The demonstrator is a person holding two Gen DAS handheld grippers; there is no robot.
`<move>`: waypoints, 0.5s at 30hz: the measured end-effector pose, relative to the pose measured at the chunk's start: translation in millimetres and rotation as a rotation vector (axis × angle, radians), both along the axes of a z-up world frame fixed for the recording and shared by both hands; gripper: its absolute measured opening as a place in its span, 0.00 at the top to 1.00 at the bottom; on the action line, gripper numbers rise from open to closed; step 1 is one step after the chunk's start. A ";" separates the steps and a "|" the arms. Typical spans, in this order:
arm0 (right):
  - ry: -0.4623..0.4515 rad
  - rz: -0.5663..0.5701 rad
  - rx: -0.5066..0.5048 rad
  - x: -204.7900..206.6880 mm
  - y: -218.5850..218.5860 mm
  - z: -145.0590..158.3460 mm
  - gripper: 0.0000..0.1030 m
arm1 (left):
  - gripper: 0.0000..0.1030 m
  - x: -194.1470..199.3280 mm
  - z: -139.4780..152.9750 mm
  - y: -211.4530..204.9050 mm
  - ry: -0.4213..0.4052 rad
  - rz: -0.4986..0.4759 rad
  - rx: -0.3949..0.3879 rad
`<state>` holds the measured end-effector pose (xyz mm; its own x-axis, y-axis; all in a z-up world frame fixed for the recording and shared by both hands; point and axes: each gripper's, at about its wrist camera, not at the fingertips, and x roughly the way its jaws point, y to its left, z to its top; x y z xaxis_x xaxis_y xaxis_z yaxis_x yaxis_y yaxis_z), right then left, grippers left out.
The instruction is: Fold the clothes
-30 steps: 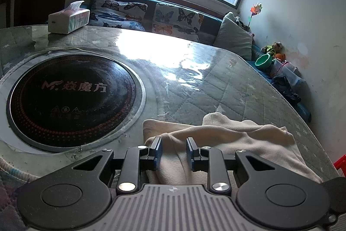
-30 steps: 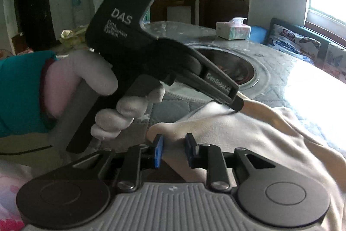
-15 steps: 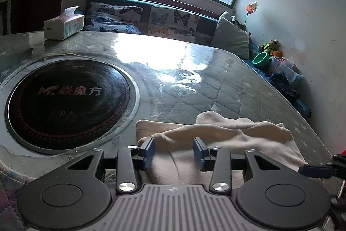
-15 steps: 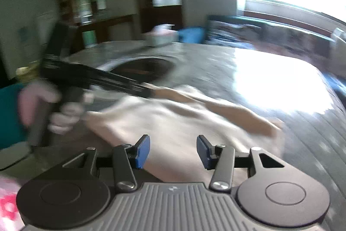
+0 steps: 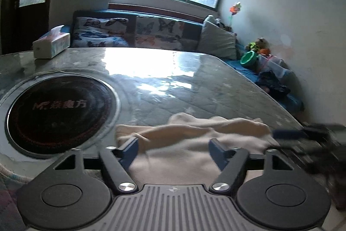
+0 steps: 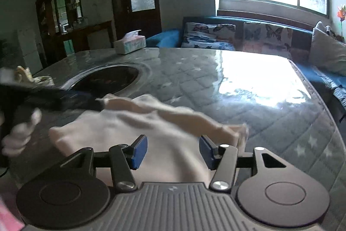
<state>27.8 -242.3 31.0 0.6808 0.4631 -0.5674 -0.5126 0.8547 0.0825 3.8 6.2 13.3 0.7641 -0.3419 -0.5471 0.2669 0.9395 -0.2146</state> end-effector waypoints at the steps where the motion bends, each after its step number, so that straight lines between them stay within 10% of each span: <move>1: 0.006 -0.003 0.005 7.7 0.4 -0.8 0.47 | 0.21 -3.2 -0.7 -2.3 -0.001 -0.013 0.000; 15: 0.067 -0.034 -0.051 51.8 18.3 -22.0 0.47 | 0.00 -22.2 -21.9 -28.9 0.043 -0.128 0.041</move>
